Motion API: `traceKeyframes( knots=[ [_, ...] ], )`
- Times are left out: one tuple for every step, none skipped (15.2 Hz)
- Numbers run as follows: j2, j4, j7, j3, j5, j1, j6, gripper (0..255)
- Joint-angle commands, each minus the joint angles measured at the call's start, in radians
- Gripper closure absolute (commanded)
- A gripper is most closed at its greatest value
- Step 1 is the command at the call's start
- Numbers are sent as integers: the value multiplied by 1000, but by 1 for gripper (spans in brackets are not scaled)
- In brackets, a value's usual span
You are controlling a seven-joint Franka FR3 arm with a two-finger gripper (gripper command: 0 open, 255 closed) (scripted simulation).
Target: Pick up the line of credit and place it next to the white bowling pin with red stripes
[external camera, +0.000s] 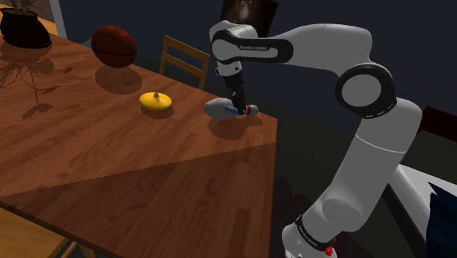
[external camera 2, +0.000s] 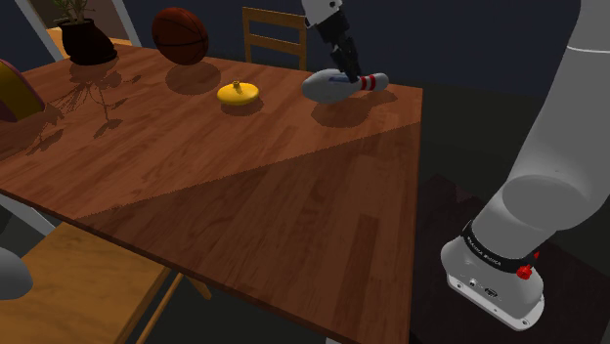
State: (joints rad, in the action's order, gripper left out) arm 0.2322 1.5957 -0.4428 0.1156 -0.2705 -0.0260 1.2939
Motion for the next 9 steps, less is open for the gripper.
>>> traceKeyframes(
  knots=[
    [4, 20, 6, 0, 1, 1, 24, 255],
    [5, 32, 8, 0, 1, 1, 36, 255],
    [7, 43, 11, 0, 2, 2, 49, 255],
    [9, 54, 14, 0, 2, 2, 61, 255],
    [11, 64, 17, -1, 2, 3, 73, 255],
    [13, 75, 20, -1, 2, 3, 86, 255],
    [15, 85, 23, -1, 2, 4, 98, 255],
    [18, 94, 26, -1, 2, 4, 110, 255],
    [21, 104, 29, -1, 2, 5, 122, 255]
  ],
)
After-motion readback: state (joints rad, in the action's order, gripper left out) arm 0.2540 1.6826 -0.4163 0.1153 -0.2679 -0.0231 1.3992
